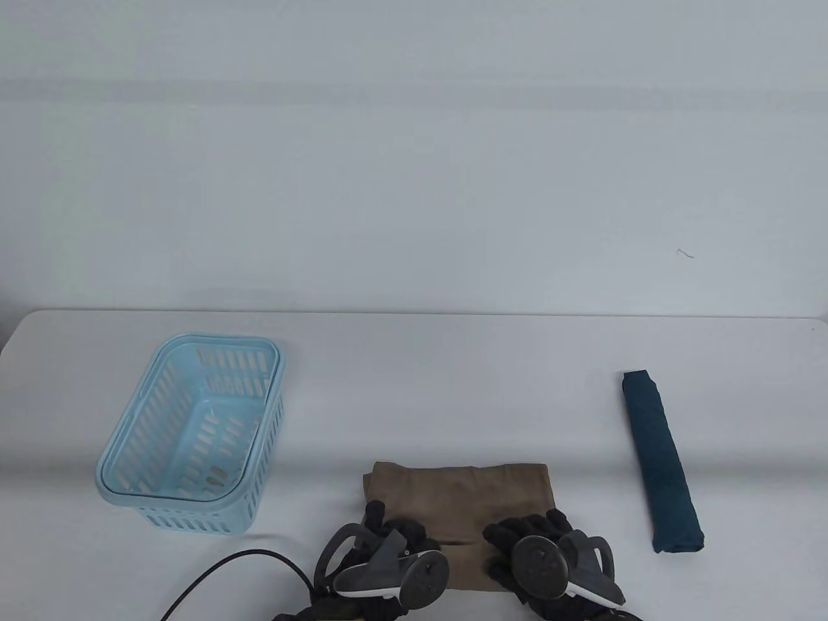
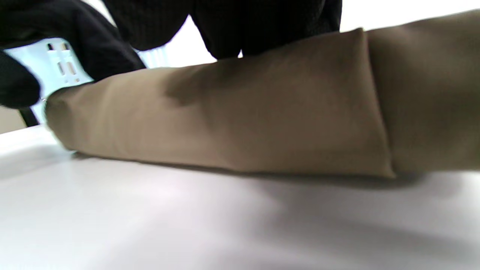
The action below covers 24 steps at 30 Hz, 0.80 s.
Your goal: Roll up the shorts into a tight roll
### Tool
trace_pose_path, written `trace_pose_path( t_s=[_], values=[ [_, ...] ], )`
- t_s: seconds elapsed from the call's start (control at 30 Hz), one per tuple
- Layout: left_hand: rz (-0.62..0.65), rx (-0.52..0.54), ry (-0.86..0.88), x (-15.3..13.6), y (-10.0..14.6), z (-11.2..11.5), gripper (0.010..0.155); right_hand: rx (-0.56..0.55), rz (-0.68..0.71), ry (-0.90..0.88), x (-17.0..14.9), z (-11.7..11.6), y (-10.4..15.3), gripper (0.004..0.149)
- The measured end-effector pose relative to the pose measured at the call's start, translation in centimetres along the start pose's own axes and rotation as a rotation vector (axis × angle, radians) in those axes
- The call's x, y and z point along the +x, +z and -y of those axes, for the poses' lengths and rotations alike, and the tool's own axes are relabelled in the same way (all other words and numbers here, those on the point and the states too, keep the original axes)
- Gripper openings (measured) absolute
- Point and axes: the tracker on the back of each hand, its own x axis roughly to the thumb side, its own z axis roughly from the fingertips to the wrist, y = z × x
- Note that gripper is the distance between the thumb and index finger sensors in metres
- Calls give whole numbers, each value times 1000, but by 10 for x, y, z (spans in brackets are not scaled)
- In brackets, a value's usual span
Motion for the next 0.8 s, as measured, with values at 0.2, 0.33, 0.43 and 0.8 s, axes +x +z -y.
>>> trace_pose_path(
  t_s=[0.2, 0.33, 0.43, 0.8],
  values=[
    [-22, -81, -36, -1, -9, 16, 77, 178, -2, 84, 0, -20, -8, 77],
    [-22, -86, -38, -1, -12, 25, 78, 155, -12, 95, 1, -25, -10, 72],
    [-21, -69, -39, -2, -13, 24, 74, 135, -26, 65, 1, -21, -11, 67],
    [-2, -68, 197, -16, -8, 9, 60, 233, -96, -277, -14, -14, -12, 58]
  ],
)
